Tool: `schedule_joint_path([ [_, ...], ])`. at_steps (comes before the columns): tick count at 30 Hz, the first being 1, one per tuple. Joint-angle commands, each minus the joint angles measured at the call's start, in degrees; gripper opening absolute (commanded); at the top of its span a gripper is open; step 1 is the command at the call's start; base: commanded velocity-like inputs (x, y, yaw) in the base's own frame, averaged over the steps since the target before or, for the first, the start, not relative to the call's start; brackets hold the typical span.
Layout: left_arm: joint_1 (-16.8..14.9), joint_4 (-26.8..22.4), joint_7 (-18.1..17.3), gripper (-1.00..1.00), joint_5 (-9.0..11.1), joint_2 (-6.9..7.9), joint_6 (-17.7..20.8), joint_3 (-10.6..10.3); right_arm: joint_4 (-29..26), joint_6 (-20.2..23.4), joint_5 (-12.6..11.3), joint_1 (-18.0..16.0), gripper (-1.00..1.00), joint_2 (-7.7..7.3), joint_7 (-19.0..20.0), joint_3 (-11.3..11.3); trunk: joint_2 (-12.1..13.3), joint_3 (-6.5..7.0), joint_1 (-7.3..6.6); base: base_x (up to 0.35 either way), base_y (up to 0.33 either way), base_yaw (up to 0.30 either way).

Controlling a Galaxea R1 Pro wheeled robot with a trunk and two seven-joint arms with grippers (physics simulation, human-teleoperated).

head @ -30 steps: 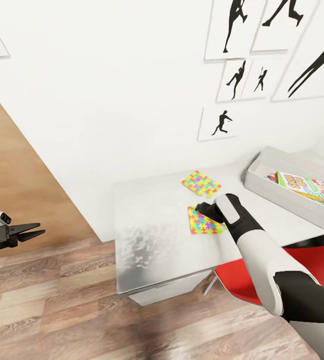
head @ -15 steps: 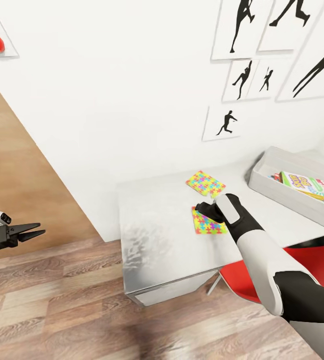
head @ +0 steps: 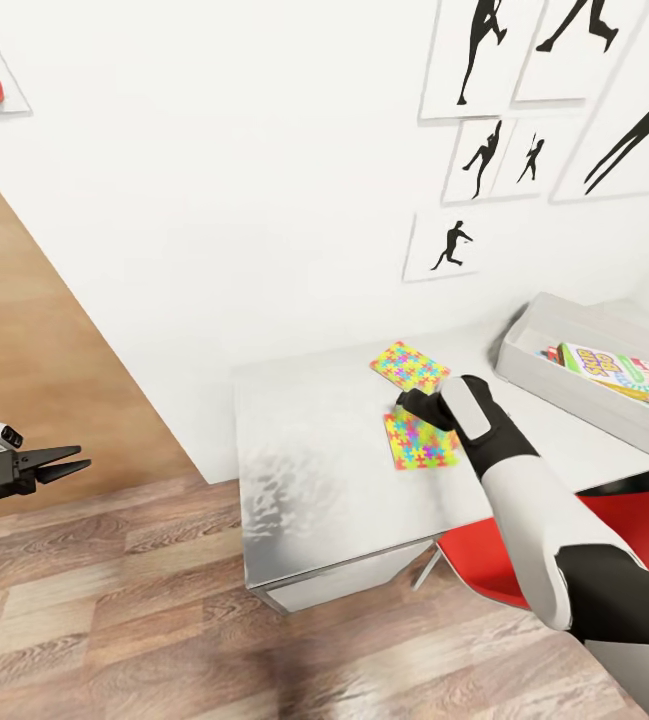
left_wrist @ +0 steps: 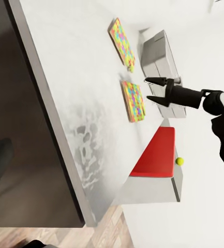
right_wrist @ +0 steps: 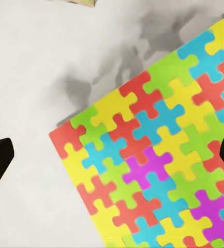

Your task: Put all the toys in the child's room - the three board games (two on the bed and one on the table), the two jigsaw puzzles on the table, and the tennis ball on the table - inside the toy box on the table in the child's room.

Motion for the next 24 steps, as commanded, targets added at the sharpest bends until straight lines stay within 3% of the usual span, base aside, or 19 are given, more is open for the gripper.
schedule_joint_path([
  [1, -0.04, 0.00, -0.21, 1.00, 0.03, 0.01, 0.61, -0.07, -0.91, 0.08, -0.60, -0.03, 1.00, -0.05, -0.78, 0.18, -0.10, -0.10, 0.03, 0.000, 0.000, 0.000],
  [19, -0.04, 0.00, -0.21, 1.00, -0.01, -0.13, 0.61, -0.05, -4.72, 1.45, -0.51, -0.27, 1.00, -0.29, -4.71, 0.09, -0.10, -0.10, 0.03, 0.000, -0.002, 0.000],
  [24, -0.04, 0.00, -0.21, 1.00, -0.02, -0.15, 0.61, -0.05, -4.73, 1.46, -0.57, -0.25, 1.00, -2.48, -5.86, 0.03, -0.10, -0.10, 0.03, 0.000, -0.099, 0.000],
])
